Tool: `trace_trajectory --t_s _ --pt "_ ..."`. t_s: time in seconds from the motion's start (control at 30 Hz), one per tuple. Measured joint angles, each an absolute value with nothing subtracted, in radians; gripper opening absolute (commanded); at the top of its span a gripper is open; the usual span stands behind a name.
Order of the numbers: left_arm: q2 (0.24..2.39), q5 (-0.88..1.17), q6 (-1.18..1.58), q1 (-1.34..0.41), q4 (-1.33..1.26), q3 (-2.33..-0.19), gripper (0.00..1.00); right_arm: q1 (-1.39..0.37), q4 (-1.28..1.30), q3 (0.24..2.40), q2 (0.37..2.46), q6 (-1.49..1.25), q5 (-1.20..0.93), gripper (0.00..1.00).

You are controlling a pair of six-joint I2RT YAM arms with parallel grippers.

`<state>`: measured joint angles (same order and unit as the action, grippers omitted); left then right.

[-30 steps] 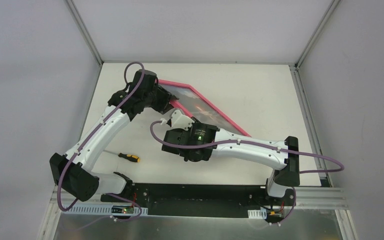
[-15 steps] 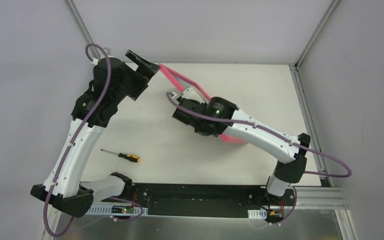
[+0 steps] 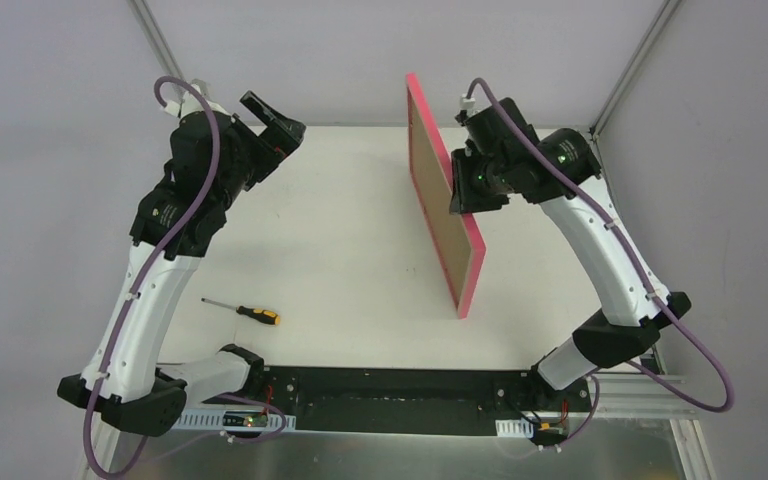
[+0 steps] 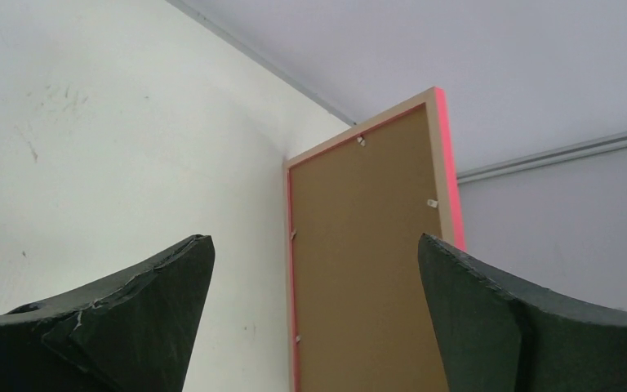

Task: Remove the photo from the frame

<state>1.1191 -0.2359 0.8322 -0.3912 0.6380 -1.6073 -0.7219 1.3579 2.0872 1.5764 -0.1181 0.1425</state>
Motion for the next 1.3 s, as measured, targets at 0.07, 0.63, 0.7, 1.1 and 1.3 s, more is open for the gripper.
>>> trace_trajectory --t_s 0.07,0.63,0.7,1.1,1.3 --pt "1.140 -0.225 0.826 -0.391 0.639 -1.607 0.98 -0.672 1.345 2.077 1.567 -0.144 0.079 0.00" --pt "1.343 0.160 0.818 -0.391 0.635 -1.512 0.97 -0.263 0.870 1.162 1.240 -0.381 -0.402 0.00" --pt "1.371 0.224 0.817 -0.391 0.633 -1.473 0.99 -0.253 0.830 1.068 1.232 -0.385 -0.414 0.00" --pt "1.554 0.384 0.702 -0.323 0.633 -1.298 0.99 -0.215 0.793 0.886 1.221 -0.366 -0.313 0.24" --pt "1.757 0.434 0.627 -0.300 0.630 -1.295 0.99 -0.206 0.821 0.886 1.289 -0.368 -0.202 0.59"
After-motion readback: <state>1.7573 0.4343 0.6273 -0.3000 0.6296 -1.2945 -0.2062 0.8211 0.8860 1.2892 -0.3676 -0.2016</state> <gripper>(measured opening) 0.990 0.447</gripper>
